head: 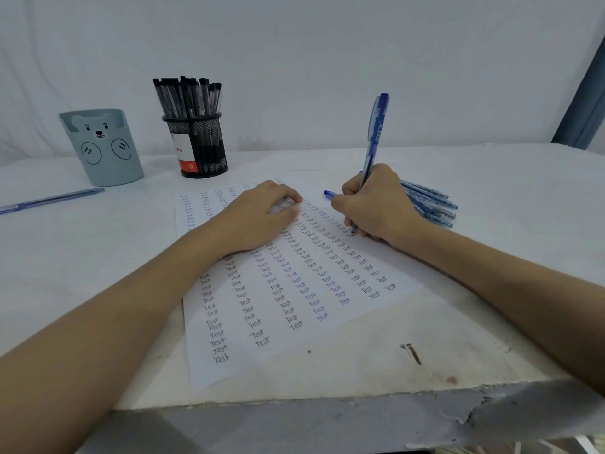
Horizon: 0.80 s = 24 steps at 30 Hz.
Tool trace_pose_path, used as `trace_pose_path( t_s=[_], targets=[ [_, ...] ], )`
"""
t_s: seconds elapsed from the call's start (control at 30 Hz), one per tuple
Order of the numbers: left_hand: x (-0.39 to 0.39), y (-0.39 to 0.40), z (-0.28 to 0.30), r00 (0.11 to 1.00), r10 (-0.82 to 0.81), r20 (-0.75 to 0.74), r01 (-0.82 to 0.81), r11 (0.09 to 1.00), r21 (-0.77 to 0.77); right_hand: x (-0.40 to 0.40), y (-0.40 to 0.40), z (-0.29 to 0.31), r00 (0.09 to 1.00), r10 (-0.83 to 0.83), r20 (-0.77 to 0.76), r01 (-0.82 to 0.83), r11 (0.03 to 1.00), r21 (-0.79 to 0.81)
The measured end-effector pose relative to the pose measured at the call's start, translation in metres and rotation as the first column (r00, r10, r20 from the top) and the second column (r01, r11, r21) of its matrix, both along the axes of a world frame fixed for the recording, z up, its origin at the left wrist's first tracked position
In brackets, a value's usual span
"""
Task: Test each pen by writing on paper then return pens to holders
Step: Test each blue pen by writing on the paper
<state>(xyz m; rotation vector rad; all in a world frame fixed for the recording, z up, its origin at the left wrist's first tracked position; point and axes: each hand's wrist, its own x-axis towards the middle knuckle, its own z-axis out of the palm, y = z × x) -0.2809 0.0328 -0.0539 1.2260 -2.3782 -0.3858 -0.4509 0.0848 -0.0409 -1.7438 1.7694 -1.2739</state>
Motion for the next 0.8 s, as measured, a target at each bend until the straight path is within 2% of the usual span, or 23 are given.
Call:
trace_pose_path(
  t_s=[0.1,0.23,0.4,0.57,0.73,0.8],
  targets=[
    [0.0,0.001,0.0,1.0,-0.003,-0.003,0.003,1.0,-0.004,-0.001,0.0,0.001,0.999,-0.013,0.036,0.013,1.0,-0.009],
    [0.0,0.001,0.001,1.0,0.002,-0.009,-0.002,1.0,0.002,0.0,-0.001,-0.001,1.0,-0.008,-0.016,0.007,1.0,-0.027],
    [0.0,0.001,0.001,1.0,0.002,-0.003,-0.002,1.0,0.003,-0.002,-0.001,0.0,1.0,-0.021,0.02,0.021,1.0,0.001],
    [0.0,0.001,0.001,1.0,0.005,-0.006,-0.005,1.0,0.005,0.0,-0.001,0.0,0.999,-0.031,-0.03,0.03,0.999,-0.036],
    [0.0,0.001,0.001,1.0,0.003,-0.003,-0.003,1.0,0.002,-0.004,0.002,0.007,0.971,-0.001,0.238,-0.015,0.998,0.066],
    [0.0,0.0,0.001,1.0,-0.002,0.001,0.002,1.0,-0.001,-0.006,0.001,0.011,0.96,-0.009,0.28,-0.011,0.998,0.069]
  ],
)
